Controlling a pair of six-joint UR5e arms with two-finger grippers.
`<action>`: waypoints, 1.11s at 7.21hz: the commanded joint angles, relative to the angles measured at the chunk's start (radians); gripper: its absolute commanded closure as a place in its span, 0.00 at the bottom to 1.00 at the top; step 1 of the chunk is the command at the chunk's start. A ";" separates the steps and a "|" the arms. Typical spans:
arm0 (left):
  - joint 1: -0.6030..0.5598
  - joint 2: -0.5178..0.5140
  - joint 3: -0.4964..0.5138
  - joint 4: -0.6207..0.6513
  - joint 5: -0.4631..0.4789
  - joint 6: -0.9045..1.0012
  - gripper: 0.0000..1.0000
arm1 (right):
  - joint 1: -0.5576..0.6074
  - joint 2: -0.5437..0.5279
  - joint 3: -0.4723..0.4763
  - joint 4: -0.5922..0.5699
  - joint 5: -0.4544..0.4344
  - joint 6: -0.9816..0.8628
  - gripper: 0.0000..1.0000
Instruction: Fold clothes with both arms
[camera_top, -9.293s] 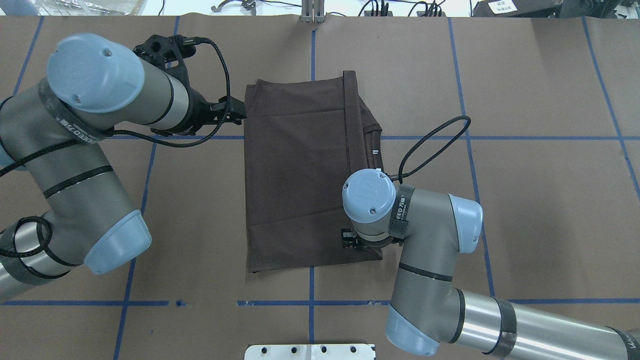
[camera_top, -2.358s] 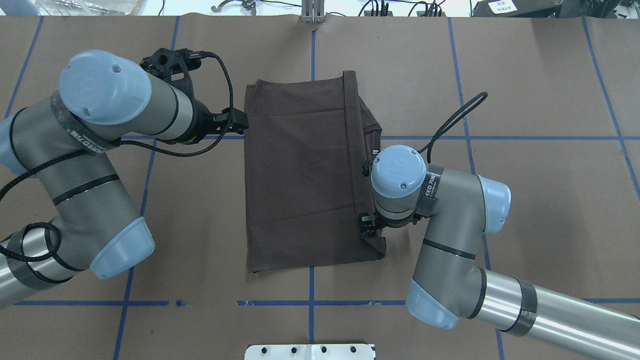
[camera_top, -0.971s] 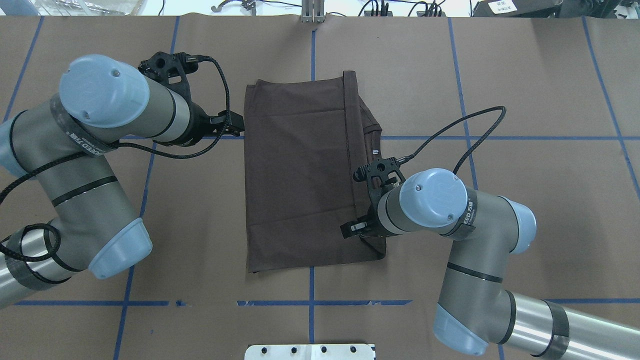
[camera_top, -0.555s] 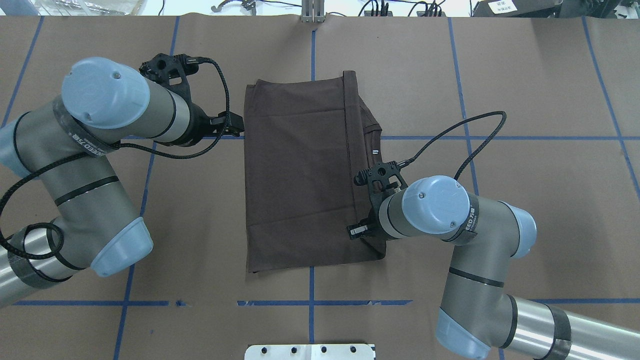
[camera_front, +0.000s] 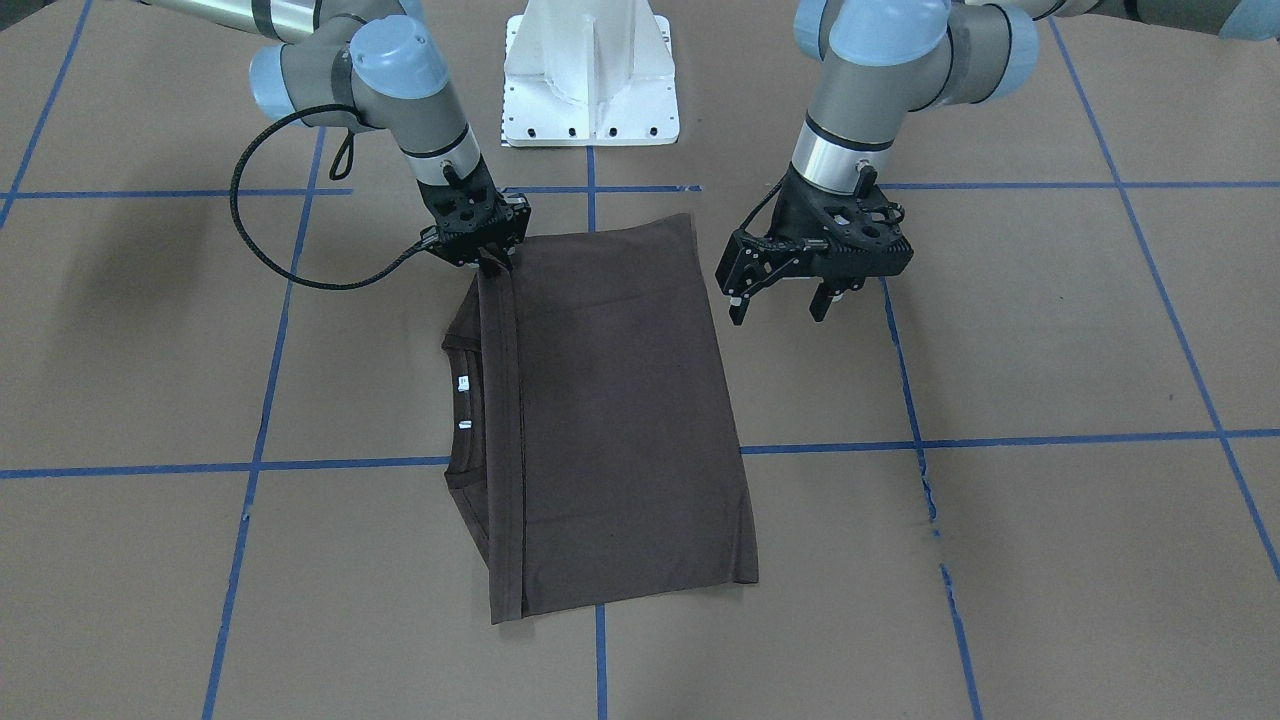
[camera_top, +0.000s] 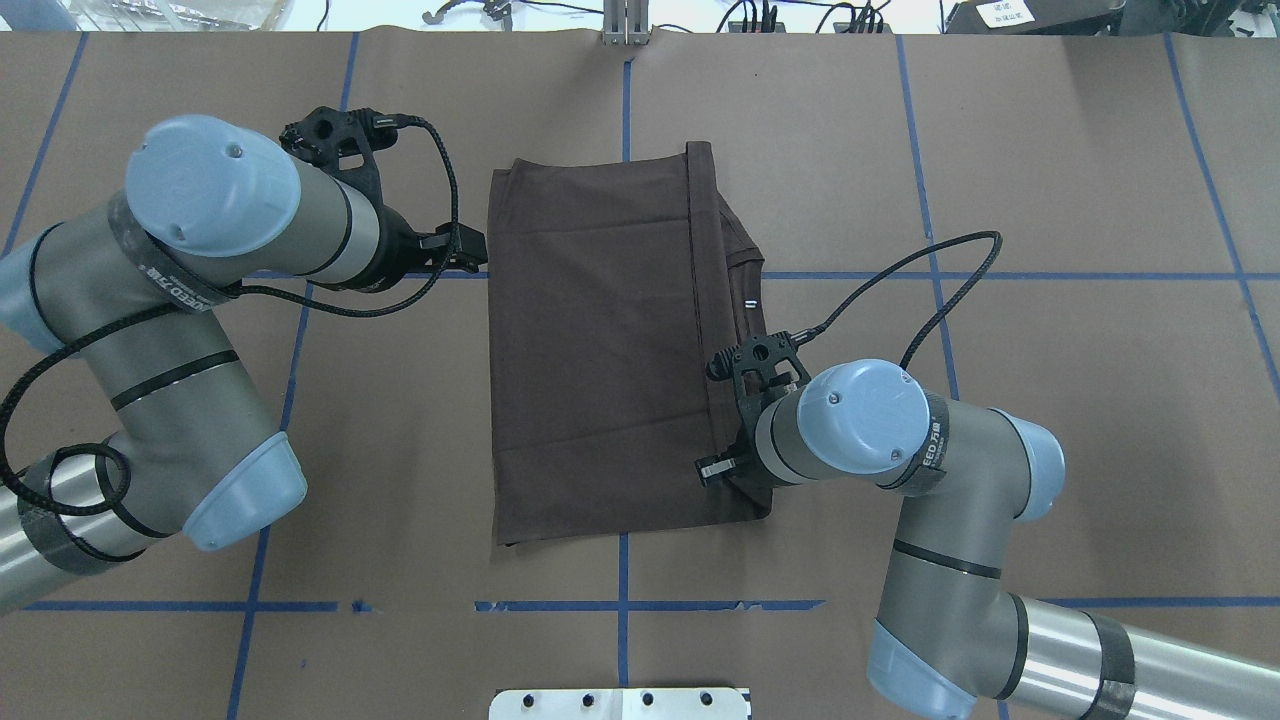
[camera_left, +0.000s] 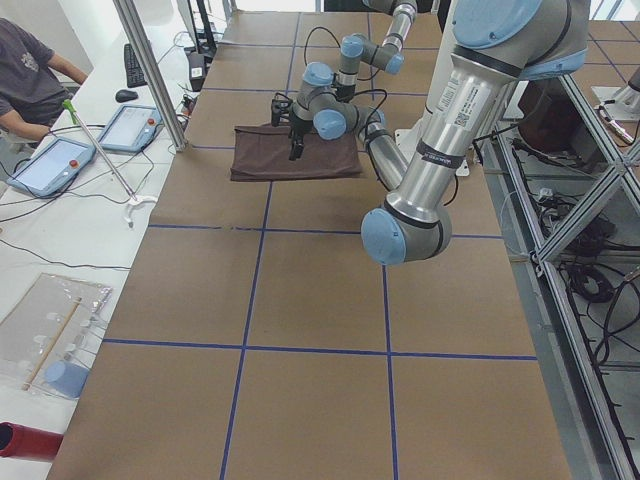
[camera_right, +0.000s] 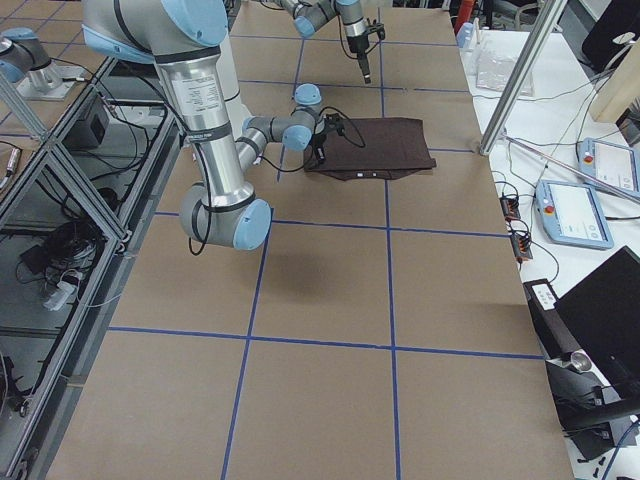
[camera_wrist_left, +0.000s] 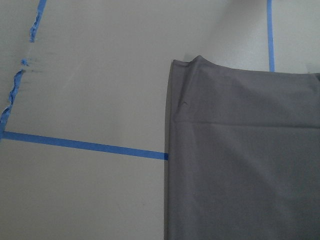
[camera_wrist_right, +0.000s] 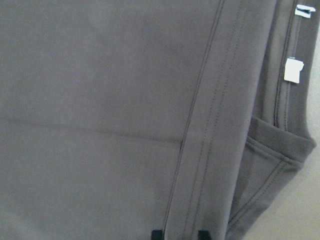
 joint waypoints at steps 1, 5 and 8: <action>0.001 0.000 0.000 0.000 0.000 0.000 0.00 | -0.003 -0.003 -0.002 -0.006 0.006 0.001 0.64; 0.001 -0.002 0.000 0.000 0.000 0.000 0.00 | -0.001 -0.026 0.008 -0.006 0.008 0.003 1.00; 0.001 -0.002 0.000 0.000 0.000 0.000 0.00 | 0.015 -0.090 0.086 -0.006 0.008 0.015 1.00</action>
